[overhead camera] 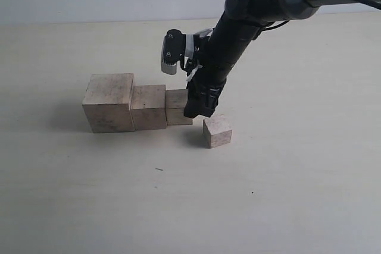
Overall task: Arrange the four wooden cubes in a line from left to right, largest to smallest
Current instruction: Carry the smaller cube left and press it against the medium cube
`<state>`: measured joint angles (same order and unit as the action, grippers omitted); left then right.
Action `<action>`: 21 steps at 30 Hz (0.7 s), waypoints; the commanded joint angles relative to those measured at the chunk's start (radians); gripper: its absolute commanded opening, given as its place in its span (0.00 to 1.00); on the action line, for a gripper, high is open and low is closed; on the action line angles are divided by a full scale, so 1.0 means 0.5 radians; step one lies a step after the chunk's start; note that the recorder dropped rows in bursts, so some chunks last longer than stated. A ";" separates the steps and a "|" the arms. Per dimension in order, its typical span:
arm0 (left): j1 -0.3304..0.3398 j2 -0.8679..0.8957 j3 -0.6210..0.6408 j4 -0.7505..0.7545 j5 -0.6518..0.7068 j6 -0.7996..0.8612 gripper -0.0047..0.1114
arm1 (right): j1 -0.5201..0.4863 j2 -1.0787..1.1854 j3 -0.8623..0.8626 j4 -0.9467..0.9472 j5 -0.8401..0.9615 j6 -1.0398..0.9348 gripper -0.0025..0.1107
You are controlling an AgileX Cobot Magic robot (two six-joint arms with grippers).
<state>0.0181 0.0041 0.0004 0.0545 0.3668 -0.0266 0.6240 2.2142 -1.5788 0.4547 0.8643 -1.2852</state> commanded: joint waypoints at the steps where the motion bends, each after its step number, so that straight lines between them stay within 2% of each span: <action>1: -0.014 -0.008 -0.001 -0.015 -0.015 -0.015 0.04 | 0.009 -0.003 0.012 0.041 -0.016 0.006 0.02; 5: -0.014 -0.008 -0.001 -0.015 -0.015 -0.015 0.04 | 0.009 -0.003 0.012 0.031 0.000 0.006 0.05; 16: -0.014 -0.008 -0.001 -0.015 -0.015 -0.015 0.04 | 0.009 -0.003 0.012 0.031 0.001 0.006 0.60; 18: -0.014 -0.008 -0.001 -0.015 -0.015 -0.015 0.04 | 0.009 -0.003 0.012 0.031 -0.019 0.009 0.66; 21: -0.014 -0.008 -0.001 -0.015 -0.015 -0.015 0.04 | 0.009 -0.003 0.012 0.031 -0.039 0.052 0.68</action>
<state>0.0181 0.0041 0.0004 0.0545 0.3668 -0.0266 0.6261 2.2159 -1.5788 0.4587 0.8597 -1.2774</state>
